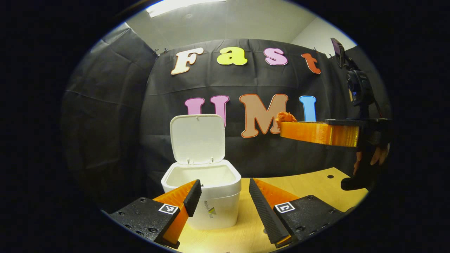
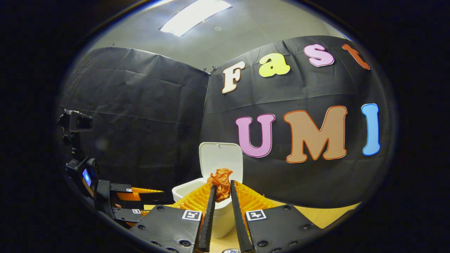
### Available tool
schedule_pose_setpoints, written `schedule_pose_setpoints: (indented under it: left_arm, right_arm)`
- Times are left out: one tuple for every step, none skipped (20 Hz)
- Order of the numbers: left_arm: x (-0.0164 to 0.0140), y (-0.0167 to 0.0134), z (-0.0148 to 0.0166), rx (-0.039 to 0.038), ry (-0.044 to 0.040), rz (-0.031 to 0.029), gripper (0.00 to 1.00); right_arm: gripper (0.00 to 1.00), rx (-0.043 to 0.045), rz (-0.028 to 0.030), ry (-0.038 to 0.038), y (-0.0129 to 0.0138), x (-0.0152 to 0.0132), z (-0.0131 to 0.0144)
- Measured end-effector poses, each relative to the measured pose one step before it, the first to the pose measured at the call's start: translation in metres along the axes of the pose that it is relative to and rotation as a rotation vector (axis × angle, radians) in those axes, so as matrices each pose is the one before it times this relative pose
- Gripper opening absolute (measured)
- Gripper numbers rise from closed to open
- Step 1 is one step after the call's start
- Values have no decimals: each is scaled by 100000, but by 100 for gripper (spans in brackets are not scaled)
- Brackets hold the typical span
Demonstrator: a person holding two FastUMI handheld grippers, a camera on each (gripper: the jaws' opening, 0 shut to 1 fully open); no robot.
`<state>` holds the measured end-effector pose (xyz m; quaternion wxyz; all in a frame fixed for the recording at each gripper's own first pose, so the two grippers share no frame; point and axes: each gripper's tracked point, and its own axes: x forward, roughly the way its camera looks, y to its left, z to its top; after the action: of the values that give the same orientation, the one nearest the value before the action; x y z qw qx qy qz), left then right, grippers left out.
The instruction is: Press the lid of the desktop garbage bin to open it, pick up the crumpled paper on the desktop and throw it into the bin, then pick up the pop can on the desktop and drop it into the bin, and finally close the garbage bin lid.
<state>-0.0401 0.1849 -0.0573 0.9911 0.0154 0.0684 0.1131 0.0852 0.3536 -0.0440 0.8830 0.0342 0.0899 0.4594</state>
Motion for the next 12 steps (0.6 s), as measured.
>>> schedule_pose_setpoints:
  left_arm:
    - [115, 503, -269, -478, 568, 568, 84]
    - [98, 513, -176, -361, 471, 457, 84]
    - [-90, 442, -315, -234, 545, 443, 84]
    - [29, 491, -217, -34, 371, 503, 84]
    - [9, 455, -333, -59, 603, 421, 84]
    - [73, 462, -311, -216, 768, 399, 84]
    - [27, 483, -285, -353, 584, 389, 84]
    - [-38, 611, -262, -215, 627, 615, 84]
    - [48, 475, -211, 43, 503, 601, 84]
    - [106, 559, -199, 167, 476, 584, 84]
    - [71, 496, -199, 283, 588, 571, 84]
    - [65, 535, -285, 373, 560, 569, 84]
  right_arm:
    - [33, 399, 23, 744, 117, 818, -353]
    - [31, 479, 170, 803, 27, 954, -137]
    - [33, 477, 9, 852, 5, 1091, -278]
    - [33, 278, 83, 992, 16, 968, -380]
    - [33, 87, 208, 1141, 250, 870, -557]
    - [33, -378, 378, 1613, 254, 967, -659]
    - [33, -284, 711, 1829, 364, 827, -832]
    - [31, -1, 487, 1686, 222, 888, -922]
    - [33, 464, 357, 2072, 213, 835, -995]
    - [34, 731, 119, 2155, 102, 803, -1033]
    - [33, 1027, 45, 2327, 58, 698, -1146]
    - [33, 949, -473, 2504, -76, 677, -936]
